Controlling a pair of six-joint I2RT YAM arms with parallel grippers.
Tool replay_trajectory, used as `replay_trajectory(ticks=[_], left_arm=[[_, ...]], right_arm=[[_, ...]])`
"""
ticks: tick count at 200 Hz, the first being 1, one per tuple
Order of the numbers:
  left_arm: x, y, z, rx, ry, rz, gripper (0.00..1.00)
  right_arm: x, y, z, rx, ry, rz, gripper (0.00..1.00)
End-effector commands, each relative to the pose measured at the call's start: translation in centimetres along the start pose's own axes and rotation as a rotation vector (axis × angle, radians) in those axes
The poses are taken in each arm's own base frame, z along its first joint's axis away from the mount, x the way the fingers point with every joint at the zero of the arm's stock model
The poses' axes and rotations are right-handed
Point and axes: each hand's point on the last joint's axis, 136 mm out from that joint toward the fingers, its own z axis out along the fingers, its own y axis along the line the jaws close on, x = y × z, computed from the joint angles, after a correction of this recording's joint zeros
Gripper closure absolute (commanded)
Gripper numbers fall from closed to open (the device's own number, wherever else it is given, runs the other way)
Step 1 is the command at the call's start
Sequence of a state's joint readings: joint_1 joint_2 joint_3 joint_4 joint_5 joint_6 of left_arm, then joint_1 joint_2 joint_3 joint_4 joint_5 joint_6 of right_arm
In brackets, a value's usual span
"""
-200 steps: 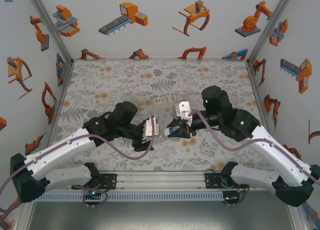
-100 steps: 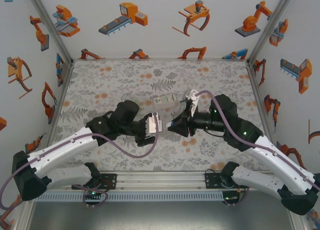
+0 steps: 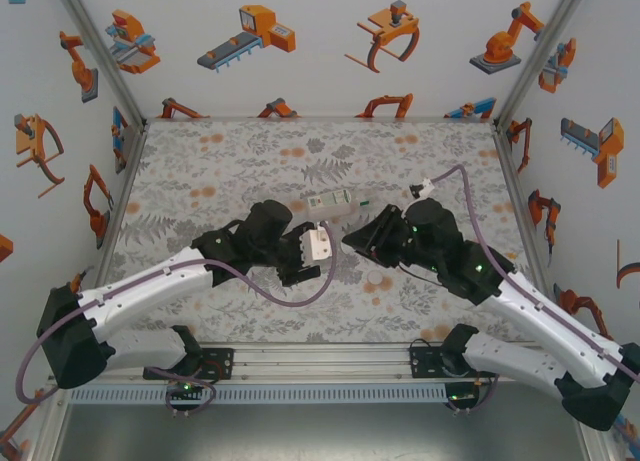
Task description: Screw on the bottle caps
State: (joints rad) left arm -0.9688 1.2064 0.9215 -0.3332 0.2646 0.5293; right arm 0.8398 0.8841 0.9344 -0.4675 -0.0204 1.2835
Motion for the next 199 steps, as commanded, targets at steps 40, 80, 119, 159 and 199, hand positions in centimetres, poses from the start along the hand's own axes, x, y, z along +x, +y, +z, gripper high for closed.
replay_trajectory(ticks=[40, 80, 119, 159, 199], left_arm=[[-3.3, 1.0, -1.1, -0.038, -0.122, 0.027, 1.0], [-3.7, 0.1, -1.6, 0.005, -0.145, 0.035, 1.0], [-4.1, -1.4, -2.0, 0.083, -0.177, 0.044, 1.0], [-4.3, -2.3, -2.6, 0.125, -0.197, 0.053, 1.0], [-4.7, -2.9, -3.3, 0.152, -0.217, 0.059, 1.0]], right_arm=[[-0.7, 0.5, -0.7, 0.019, -0.025, -0.125, 0.68], [-2.5, 4.8, -4.5, -0.114, -0.141, -0.54, 0.53], [-1.0, 7.4, -7.9, -0.265, -0.18, -1.036, 0.52], [3.7, 8.9, -10.0, -0.489, -0.036, -1.457, 0.52], [7.0, 8.7, -9.9, -0.672, 0.063, -1.684, 0.49]])
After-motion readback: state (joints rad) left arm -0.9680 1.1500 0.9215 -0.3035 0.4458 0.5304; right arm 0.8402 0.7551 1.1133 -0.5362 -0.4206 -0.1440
